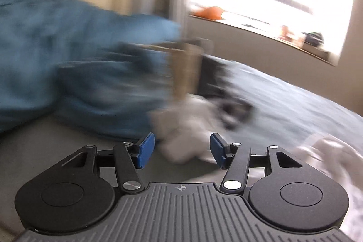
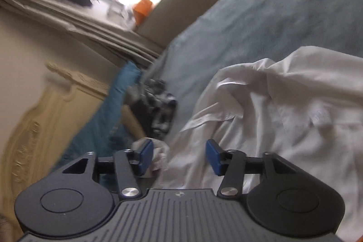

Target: Fold clothes

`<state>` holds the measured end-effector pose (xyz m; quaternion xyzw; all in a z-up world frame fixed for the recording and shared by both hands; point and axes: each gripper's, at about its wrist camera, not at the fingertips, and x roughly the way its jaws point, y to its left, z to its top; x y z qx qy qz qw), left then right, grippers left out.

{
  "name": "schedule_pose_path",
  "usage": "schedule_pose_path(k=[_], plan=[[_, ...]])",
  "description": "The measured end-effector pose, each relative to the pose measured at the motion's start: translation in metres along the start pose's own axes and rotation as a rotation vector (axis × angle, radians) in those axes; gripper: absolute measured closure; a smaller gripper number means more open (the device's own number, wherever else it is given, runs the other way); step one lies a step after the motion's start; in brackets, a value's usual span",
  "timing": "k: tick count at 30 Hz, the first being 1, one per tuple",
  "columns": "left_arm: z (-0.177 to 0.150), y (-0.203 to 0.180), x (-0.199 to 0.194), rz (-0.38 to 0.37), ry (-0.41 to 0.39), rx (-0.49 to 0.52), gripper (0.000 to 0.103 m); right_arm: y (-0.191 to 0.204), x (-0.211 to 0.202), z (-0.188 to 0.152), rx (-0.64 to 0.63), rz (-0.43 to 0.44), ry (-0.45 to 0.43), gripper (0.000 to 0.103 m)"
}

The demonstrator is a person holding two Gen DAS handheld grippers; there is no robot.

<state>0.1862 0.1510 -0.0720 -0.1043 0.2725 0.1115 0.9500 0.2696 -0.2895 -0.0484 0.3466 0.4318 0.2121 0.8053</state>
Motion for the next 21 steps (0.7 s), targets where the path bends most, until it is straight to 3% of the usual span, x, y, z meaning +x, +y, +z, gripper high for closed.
schedule_pose_path(k=[3, 5, 9, 13, 14, 16, 17, 18, 21], plan=[[-0.004, -0.039, 0.026, -0.123, 0.054, 0.075, 0.048, -0.002, 0.055, 0.012, -0.107, -0.122, 0.01, 0.041], [-0.009, -0.06, 0.043, -0.163, 0.073, 0.113, 0.048, 0.001, 0.085, 0.014, -0.191, -0.191, 0.031, 0.04], [-0.02, -0.089, 0.069, -0.193, 0.088, 0.185, 0.048, 0.009, 0.124, 0.004, -0.343, -0.235, 0.08, 0.038], [-0.03, -0.094, 0.088, -0.198, 0.111, 0.195, 0.048, 0.009, 0.144, 0.0, -0.431, -0.303, 0.052, 0.043], [-0.033, -0.095, 0.093, -0.199, 0.117, 0.197, 0.048, 0.006, 0.149, 0.001, -0.44, -0.325, 0.049, 0.046], [-0.036, -0.094, 0.099, -0.198, 0.129, 0.185, 0.048, -0.003, 0.157, 0.006, -0.431, -0.348, 0.073, 0.07], [-0.038, -0.093, 0.102, -0.197, 0.135, 0.177, 0.048, -0.007, 0.161, 0.01, -0.422, -0.352, 0.087, 0.091], [-0.039, -0.091, 0.105, -0.195, 0.141, 0.17, 0.048, -0.008, 0.161, 0.013, -0.412, -0.34, 0.086, 0.1], [-0.04, -0.088, 0.112, -0.187, 0.134, 0.146, 0.048, -0.001, 0.145, 0.023, -0.384, -0.26, 0.015, 0.102]])
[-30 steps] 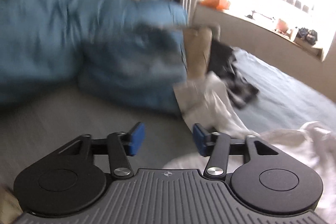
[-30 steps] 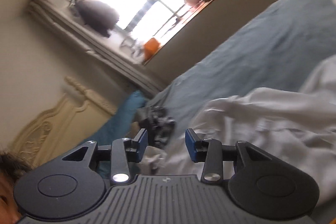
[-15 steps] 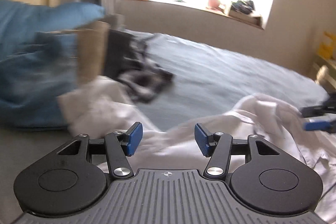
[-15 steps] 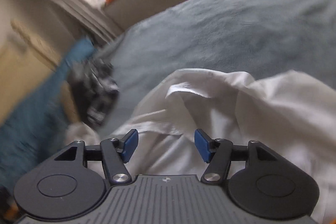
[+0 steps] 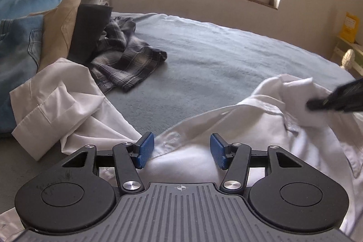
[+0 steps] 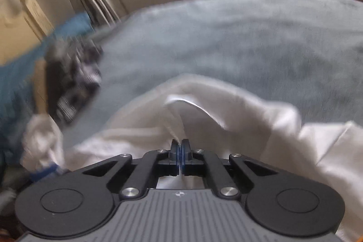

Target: Fold clothes

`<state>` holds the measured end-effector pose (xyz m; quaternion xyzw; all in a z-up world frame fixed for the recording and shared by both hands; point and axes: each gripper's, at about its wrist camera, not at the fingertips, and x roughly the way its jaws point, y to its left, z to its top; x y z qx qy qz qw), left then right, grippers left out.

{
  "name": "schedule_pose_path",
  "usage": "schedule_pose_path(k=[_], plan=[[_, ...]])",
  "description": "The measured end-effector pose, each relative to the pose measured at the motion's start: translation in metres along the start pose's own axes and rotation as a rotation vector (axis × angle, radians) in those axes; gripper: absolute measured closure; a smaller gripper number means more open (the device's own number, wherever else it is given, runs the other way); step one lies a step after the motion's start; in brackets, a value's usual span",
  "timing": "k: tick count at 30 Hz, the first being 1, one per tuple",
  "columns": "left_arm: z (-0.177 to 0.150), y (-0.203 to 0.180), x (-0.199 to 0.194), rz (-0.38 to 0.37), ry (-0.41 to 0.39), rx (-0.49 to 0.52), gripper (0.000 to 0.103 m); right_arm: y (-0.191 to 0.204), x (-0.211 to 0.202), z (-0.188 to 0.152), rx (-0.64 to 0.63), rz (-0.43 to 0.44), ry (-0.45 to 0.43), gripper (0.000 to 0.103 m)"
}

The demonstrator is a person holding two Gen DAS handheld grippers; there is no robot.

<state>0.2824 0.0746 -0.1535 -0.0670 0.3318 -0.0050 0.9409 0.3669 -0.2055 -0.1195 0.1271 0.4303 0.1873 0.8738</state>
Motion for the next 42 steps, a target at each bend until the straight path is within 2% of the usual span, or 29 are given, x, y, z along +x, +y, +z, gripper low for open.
schedule_pose_path(k=[4, 7, 10, 13, 16, 17, 19, 20, 21, 23, 26, 28, 30, 32, 35, 37, 40, 42], plan=[[0.002, 0.008, 0.007, 0.014, -0.009, -0.05, 0.048, -0.003, -0.014, 0.031, 0.128, 0.173, -0.065, 0.102], [0.002, 0.012, 0.011, 0.019, -0.001, -0.076, 0.048, -0.013, -0.002, 0.057, 0.264, 0.295, -0.118, 0.102], [-0.001, 0.011, 0.012, 0.023, -0.003, -0.063, 0.048, -0.027, 0.026, 0.076, 0.384, 0.366, -0.184, 0.102], [-0.003, 0.007, 0.011, 0.027, -0.002, -0.041, 0.048, -0.044, 0.07, 0.091, 0.464, 0.325, -0.145, 0.1], [-0.002, 0.008, 0.012, 0.028, 0.005, -0.042, 0.048, -0.065, 0.11, 0.095, 0.533, 0.185, -0.008, 0.097], [-0.003, 0.008, 0.013, 0.028, 0.006, -0.043, 0.048, -0.072, 0.113, 0.094, 0.555, 0.179, 0.025, 0.097], [-0.004, 0.008, 0.014, 0.028, 0.005, -0.041, 0.048, -0.081, 0.096, 0.092, 0.557, 0.211, 0.016, 0.091], [-0.005, 0.007, 0.014, 0.029, 0.003, -0.036, 0.047, -0.084, 0.081, 0.09, 0.548, 0.234, -0.004, 0.081], [-0.006, 0.007, 0.015, 0.03, 0.0, -0.031, 0.047, -0.087, 0.063, 0.088, 0.536, 0.252, -0.027, 0.077], [-0.006, 0.006, 0.015, 0.032, -0.003, -0.028, 0.045, -0.089, 0.018, 0.081, 0.485, 0.278, -0.066, 0.077], [-0.004, 0.008, 0.016, 0.027, 0.002, -0.049, 0.044, -0.085, -0.05, 0.068, 0.352, 0.308, -0.037, 0.077], [-0.004, 0.008, 0.016, 0.028, 0.005, -0.053, 0.044, -0.072, -0.081, 0.056, 0.218, 0.267, 0.019, 0.076], [-0.004, 0.006, 0.016, 0.034, 0.007, -0.047, 0.044, -0.057, -0.097, 0.035, 0.065, 0.173, 0.096, 0.072], [-0.004, 0.006, 0.015, 0.036, 0.012, -0.048, 0.044, -0.038, -0.096, 0.005, -0.096, 0.031, 0.165, 0.067], [-0.002, 0.007, 0.014, 0.032, 0.022, -0.07, 0.044, -0.016, -0.083, -0.047, -0.417, -0.149, 0.231, 0.064], [-0.002, 0.009, 0.012, 0.031, 0.028, -0.084, 0.044, -0.007, -0.073, -0.074, -0.567, -0.211, 0.245, 0.061], [-0.001, 0.008, 0.009, 0.034, 0.035, -0.087, 0.044, -0.009, -0.054, -0.094, -0.639, -0.245, 0.256, 0.06], [-0.001, 0.007, 0.007, 0.036, 0.038, -0.086, 0.044, -0.018, -0.05, -0.092, -0.597, -0.23, 0.223, 0.062]])
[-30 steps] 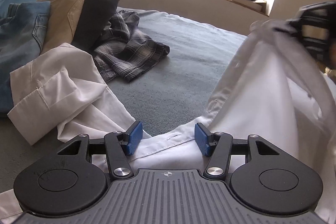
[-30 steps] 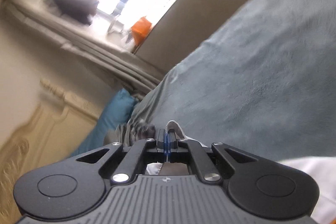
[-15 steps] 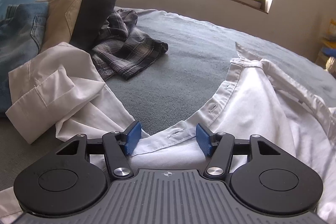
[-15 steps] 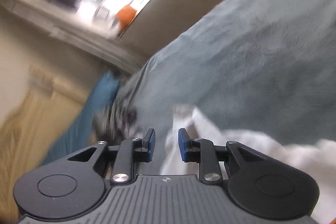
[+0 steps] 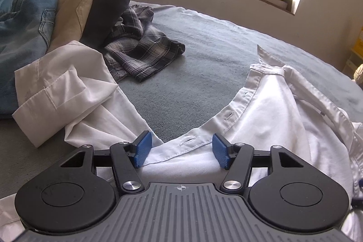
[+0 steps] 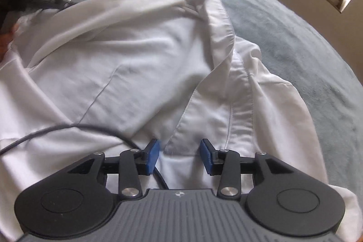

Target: Fold clothes

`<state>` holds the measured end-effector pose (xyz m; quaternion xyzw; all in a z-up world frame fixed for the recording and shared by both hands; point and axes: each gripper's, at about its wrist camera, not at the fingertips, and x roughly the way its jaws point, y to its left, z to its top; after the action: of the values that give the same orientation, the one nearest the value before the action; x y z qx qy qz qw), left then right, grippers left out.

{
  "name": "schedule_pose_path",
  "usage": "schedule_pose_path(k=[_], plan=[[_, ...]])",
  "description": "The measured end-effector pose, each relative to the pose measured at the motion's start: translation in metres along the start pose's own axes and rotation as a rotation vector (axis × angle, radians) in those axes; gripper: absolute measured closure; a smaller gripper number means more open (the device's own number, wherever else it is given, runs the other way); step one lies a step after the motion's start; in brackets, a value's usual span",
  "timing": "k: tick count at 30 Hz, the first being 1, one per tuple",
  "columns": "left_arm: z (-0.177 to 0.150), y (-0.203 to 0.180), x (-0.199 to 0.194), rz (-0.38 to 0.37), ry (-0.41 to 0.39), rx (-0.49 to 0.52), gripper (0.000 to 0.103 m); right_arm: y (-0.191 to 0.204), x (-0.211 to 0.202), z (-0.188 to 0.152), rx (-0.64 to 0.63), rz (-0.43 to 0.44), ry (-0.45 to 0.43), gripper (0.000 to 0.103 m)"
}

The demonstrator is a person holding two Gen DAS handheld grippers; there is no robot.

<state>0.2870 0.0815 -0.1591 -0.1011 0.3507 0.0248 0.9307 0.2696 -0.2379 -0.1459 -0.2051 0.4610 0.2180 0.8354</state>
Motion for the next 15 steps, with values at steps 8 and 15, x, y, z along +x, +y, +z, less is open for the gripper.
schedule_pose_path(k=[8, 15], plan=[[0.0, -0.002, -0.003, 0.012, 0.003, 0.002, 0.044, -0.057, -0.005, -0.002, 0.367, 0.085, -0.04, 0.099], [-0.001, -0.003, -0.003, 0.017, 0.004, 0.003, 0.044, -0.125, -0.055, 0.014, 0.605, 0.05, -0.277, 0.1]])
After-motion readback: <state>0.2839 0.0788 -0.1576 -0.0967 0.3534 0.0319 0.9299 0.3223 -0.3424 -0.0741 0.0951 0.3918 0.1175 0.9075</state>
